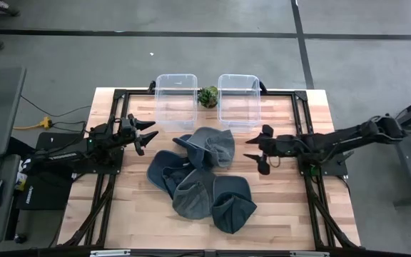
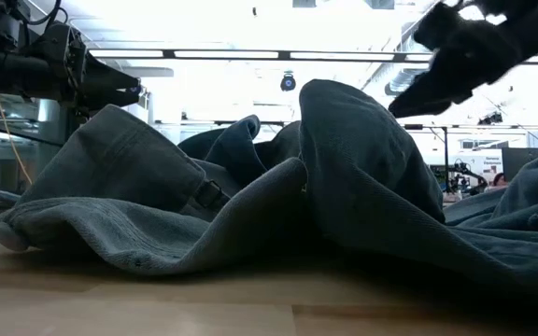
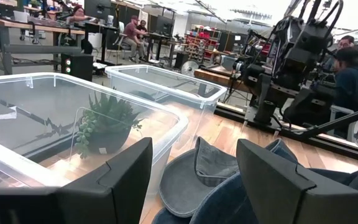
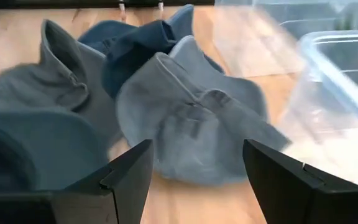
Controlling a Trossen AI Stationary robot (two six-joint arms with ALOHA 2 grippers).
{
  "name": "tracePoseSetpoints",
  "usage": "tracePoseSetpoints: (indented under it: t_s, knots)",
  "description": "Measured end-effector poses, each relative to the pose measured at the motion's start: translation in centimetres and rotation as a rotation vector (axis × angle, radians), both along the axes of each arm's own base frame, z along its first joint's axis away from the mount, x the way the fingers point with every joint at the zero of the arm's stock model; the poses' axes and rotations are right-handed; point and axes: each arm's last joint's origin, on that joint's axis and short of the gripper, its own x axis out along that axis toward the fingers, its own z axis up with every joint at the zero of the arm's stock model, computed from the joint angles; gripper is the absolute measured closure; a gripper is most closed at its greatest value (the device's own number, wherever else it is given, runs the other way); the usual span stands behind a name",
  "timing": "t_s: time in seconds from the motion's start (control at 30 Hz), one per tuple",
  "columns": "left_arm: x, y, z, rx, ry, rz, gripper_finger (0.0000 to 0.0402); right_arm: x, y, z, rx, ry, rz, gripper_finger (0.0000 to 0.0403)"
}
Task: Pick & Place hat
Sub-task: Put the top gray cap into the left transparent bin
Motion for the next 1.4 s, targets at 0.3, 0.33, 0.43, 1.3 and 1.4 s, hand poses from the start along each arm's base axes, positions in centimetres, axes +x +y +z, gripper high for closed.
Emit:
tracePoseSetpoints:
  t_s: [0.3,0.33,0.43,1.3,1.4]
  knots:
    - [0.0,0.0,0.0,0.0,0.0,0.0,0.017,5.6,0.8,0.6,0.119,0.074,0.028,0.0159]
    - [0.0,0.0,0.0,0.0,0.001,0.0,0.017,6.1,0.9,0.6,0.135,0.08,0.036,0.0159]
    - [0.0,0.0,0.0,0.0,0.0,0.0,0.017,7.6,1.2,0.6,0.18,0.095,0.053,0.0159]
    - [0.0,0.0,0.0,0.0,0.0,0.0,0.017,10.9,-1.5,-1.0,0.487,0.043,-0.134,0.0159]
    - [0.0,0.0,0.0,0.0,0.0,0.0,0.017,11.1,-1.5,-1.1,0.507,0.039,-0.122,0.0159]
